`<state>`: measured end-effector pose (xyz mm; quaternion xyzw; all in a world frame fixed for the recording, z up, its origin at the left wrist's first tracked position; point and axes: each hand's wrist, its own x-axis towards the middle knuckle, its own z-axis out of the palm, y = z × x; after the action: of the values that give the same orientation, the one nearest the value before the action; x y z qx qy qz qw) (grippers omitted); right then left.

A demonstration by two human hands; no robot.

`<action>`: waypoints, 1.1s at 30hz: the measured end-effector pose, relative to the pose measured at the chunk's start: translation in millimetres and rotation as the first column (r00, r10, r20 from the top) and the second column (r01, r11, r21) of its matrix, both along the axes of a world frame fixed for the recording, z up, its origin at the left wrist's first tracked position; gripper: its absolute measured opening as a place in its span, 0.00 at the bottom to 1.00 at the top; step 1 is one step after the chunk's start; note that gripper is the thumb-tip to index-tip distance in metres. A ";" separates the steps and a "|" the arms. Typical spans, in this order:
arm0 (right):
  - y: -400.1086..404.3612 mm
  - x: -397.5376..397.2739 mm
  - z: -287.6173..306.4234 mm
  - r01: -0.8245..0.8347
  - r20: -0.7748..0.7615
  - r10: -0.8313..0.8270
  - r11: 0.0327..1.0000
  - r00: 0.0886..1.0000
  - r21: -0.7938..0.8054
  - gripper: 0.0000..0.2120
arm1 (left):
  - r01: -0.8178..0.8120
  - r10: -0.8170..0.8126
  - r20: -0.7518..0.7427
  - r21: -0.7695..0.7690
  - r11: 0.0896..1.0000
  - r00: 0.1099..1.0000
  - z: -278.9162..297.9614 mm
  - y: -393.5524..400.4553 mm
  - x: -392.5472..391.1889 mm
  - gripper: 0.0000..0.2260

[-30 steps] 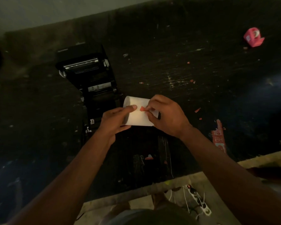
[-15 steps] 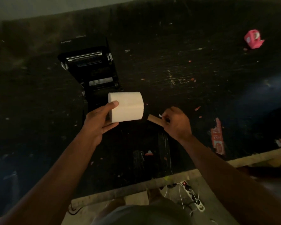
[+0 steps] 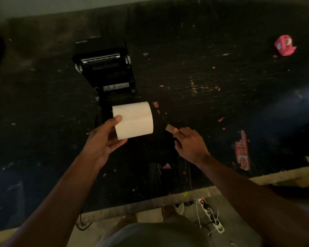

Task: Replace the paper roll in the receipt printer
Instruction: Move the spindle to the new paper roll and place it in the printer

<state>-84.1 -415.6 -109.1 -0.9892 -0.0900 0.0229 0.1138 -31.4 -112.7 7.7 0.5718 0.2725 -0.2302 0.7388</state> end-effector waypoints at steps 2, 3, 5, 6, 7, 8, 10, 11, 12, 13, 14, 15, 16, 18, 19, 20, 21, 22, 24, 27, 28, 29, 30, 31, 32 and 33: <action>12.1 -2.7 -1.7 -0.012 -0.049 0.009 0.998 0.999 -0.054 0.15 | -0.023 0.023 -0.009 -0.042 0.999 1.000 -3.9 5.0 -7.0 0.39; 18.0 -3.3 -2.5 0.007 -0.076 -0.013 0.996 0.997 -0.088 0.15 | -0.039 0.038 -0.014 -0.064 0.997 0.999 -5.9 6.8 -10.7 0.40; 26.5 -2.3 -5.1 0.077 -0.100 -0.090 0.988 0.991 -0.132 0.15 | -0.072 0.070 -0.024 -0.091 0.993 0.997 -9.5 9.4 -18.5 0.39; 29.5 -2.0 -5.8 0.111 -0.106 -0.126 0.984 0.986 -0.136 0.15 | -0.083 0.081 -0.025 -0.101 0.991 0.996 -12.1 11.1 -22.2 0.37; 32.0 -2.5 -7.0 0.137 -0.118 -0.153 0.982 0.981 -0.131 0.15 | -0.090 0.088 -0.024 -0.112 0.990 0.996 -15.3 12.7 -25.7 0.31; 34.1 -3.9 -8.8 0.155 -0.131 -0.171 0.980 0.976 -0.125 0.16 | -0.100 0.098 -0.020 -0.129 0.987 0.995 -17.0 13.9 -29.8 0.25; 38.1 -7.0 -13.5 0.192 -0.126 -0.206 0.974 0.970 -0.117 0.19 | -0.113 0.112 -0.017 -0.162 0.980 0.994 -17.2 14.3 -37.3 0.19; 38.9 -6.7 -15.2 0.213 -0.110 -0.225 0.970 0.968 -0.114 0.22 | -0.113 0.113 -0.012 -0.176 0.978 0.994 -17.2 13.7 -39.7 0.20; 39.2 -7.1 -15.9 0.226 -0.096 -0.236 0.969 0.967 -0.105 0.26 | -0.110 0.111 -0.004 -0.186 0.976 0.994 -17.6 12.6 -41.9 0.21; 51.0 -4.1 -12.9 0.202 -0.067 -0.209 0.975 0.976 -0.096 0.28 | -0.126 0.132 0.017 -0.203 0.971 0.991 -13.5 23.5 -45.5 0.23; 62.9 -0.6 -8.7 0.177 -0.036 -0.181 0.980 0.983 -0.093 0.27 | -0.139 0.150 0.037 -0.222 0.965 0.988 -10.0 33.9 -48.6 0.24; 64.2 0.3 -5.3 0.180 -0.021 -0.182 0.981 0.983 -0.075 0.25 | -0.139 0.152 0.037 -0.238 0.961 0.988 -9.8 33.7 -49.7 0.24; 64.9 1.0 -0.6 0.195 -0.005 -0.195 0.980 0.981 -0.043 0.22 | -0.142 0.155 0.034 -0.248 0.958 0.987 -9.4 33.7 -50.5 0.24; 61.3 -4.2 8.3 0.245 0.064 -0.251 0.965 0.966 0.094 0.19 | -0.141 0.153 0.023 -0.270 0.952 0.988 -9.2 30.7 -53.7 0.24; 55.8 -7.7 17.6 0.282 0.090 -0.306 0.936 0.948 0.213 0.20 | -0.134 0.143 0.015 -0.273 0.953 0.990 -9.9 27.8 -55.0 0.23; 49.4 -10.6 29.2 0.321 0.086 -0.374 0.877 0.924 0.358 0.22 | -0.129 0.137 0.008 -0.276 0.952 0.991 -10.6 24.6 -55.8 0.22; 43.1 -13.3 42.8 0.346 0.056 -0.433 0.785 0.899 0.514 0.25 | -0.124 0.130 0.002 -0.284 0.951 0.991 -10.3 21.4 -56.1 0.21; 37.5 -15.4 58.8 0.343 0.024 -0.479 0.663 0.878 0.666 0.28 | -0.118 0.123 -0.003 -0.292 0.949 0.992 -9.6 18.1 -55.9 0.21; 32.0 -17.3 92.2 0.285 -0.040 -0.561 0.358 0.827 0.889 0.26 | -0.107 0.110 -0.008 -0.301 0.948 0.994 -7.9 14.9 -54.8 0.23; 37.8 -18.5 130.6 0.272 -0.273 -0.530 -0.081 0.803 0.959 0.24 | -0.106 0.110 -0.006 -0.311 0.945 0.994 -4.8 12.2 -53.5 0.23; 40.8 -18.5 136.3 0.285 -0.327 -0.494 -0.160 0.806 0.945 0.23 | -0.107 0.112 -0.003 -0.314 0.943 0.994 -4.2 10.7 -53.1 0.22; 44.2 -19.0 138.9 0.297 -0.360 -0.469 -0.205 0.807 0.933 0.22 | -0.106 0.111 -0.002 -0.316 0.943 0.994 -3.6 8.8 -52.7 0.21; 48.1 -19.3 139.8 0.305 -0.380 -0.460 -0.230 0.803 0.924 0.20 | -0.100 0.106 0.001 -0.318 0.943 0.994 -3.1 7.0 -52.6 0.21; 51.7 -20.0 139.4 0.310 -0.391 -0.463 -0.244 0.795 0.919 0.20 | -0.094 0.101 0.005 -0.319 0.943 0.995 -2.9 5.6 -52.4 0.20; 54.9 -20.7 138.3 0.309 -0.398 -0.469 -0.257 0.789 0.916 0.19 | -0.092 0.099 0.007 -0.320 0.943 0.995 -2.4 4.2 -52.2 0.20; 57.1 -21.6 136.7 0.309 -0.406 -0.476 -0.272 0.780 0.912 0.19 | -0.091 0.100 0.009 -0.323 0.942 0.995 -2.0 3.2 -52.0 0.19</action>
<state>-105.7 -358.6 27.6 -0.5422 0.2456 -0.1455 0.7903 -83.4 -109.5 5.7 0.4323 0.2493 -0.2285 0.8359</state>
